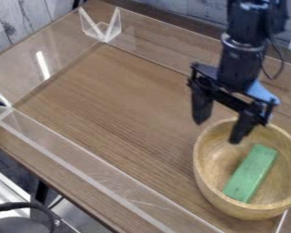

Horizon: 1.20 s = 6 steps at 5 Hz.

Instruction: Remove the green block from inside the brown bowl and put it on the table

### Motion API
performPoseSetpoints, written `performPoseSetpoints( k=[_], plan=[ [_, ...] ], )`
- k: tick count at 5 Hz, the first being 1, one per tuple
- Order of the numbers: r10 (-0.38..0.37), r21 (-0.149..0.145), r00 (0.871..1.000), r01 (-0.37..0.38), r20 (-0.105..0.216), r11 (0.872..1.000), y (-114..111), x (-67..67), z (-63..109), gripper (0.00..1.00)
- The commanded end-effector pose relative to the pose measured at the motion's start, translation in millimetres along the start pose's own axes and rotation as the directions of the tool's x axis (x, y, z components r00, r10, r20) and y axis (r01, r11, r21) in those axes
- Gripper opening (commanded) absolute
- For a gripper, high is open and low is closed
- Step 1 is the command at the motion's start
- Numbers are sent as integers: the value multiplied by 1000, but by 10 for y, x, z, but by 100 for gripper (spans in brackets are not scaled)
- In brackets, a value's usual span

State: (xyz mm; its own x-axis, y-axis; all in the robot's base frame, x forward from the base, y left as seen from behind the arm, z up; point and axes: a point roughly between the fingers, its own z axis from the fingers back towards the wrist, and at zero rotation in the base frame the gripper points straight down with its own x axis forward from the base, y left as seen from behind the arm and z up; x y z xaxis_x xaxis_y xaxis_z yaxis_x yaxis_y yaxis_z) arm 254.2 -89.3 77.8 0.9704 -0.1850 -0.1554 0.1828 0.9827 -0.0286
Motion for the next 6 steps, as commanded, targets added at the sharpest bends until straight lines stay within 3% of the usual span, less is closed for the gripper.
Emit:
performPoseSetpoints(
  k=[1, 3, 5, 6],
  plan=[
    [-42, -11, 998, 43, 53, 999, -204, 110, 66, 100],
    [-82, -14, 996, 82, 28, 997, -341, 258, -139, 100],
    [-104, -22, 994, 104, 22, 994, -406, 330, -226, 100],
    [-110, -28, 994, 111, 19, 993, -423, 364, -270, 0]
  ],
)
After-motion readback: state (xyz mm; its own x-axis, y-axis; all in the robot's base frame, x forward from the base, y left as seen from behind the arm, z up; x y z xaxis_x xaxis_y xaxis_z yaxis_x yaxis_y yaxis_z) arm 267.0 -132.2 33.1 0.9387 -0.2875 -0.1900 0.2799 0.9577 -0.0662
